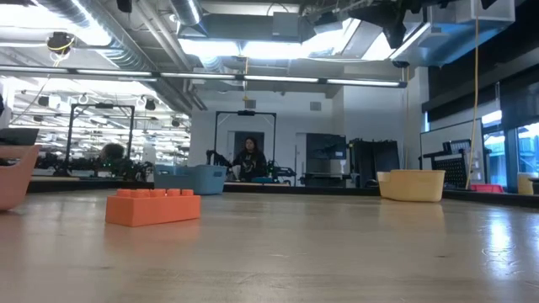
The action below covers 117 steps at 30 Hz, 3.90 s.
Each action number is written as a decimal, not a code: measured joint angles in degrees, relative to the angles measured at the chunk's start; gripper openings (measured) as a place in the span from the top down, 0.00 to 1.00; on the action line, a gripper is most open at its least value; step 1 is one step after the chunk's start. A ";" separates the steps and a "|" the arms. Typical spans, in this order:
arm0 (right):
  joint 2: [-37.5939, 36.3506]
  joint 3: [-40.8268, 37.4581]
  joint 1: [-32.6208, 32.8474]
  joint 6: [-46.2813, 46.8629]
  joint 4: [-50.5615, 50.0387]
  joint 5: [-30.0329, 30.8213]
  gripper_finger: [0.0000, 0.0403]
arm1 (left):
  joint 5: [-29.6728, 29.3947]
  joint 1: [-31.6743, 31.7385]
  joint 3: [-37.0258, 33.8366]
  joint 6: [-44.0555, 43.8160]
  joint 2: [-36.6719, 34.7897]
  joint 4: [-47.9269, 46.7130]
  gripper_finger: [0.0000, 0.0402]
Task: Sort & place blocks by color
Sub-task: Put the right orange game piece into the blue bin
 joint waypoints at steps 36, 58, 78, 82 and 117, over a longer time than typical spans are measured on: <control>25.81 5.44 41.36 67.93 -46.18 -0.33 0.47 | -1.67 -0.02 -0.02 -2.75 0.03 0.59 0.43; 46.83 11.63 41.31 62.52 -48.91 0.27 0.47 | 3.21 -0.02 -0.01 -1.51 0.02 0.55 0.43; 49.52 11.66 41.23 57.47 -45.26 -2.57 0.58 | 6.54 -0.02 0.00 -3.44 0.03 0.52 0.43; 48.78 11.52 41.06 52.33 -45.29 -0.36 0.64 | 6.54 -0.02 0.00 -3.17 0.01 0.51 0.43; 28.88 1.41 10.63 1.46 8.40 -0.92 0.64 | -0.39 0.00 0.04 2.58 8.74 -8.02 0.43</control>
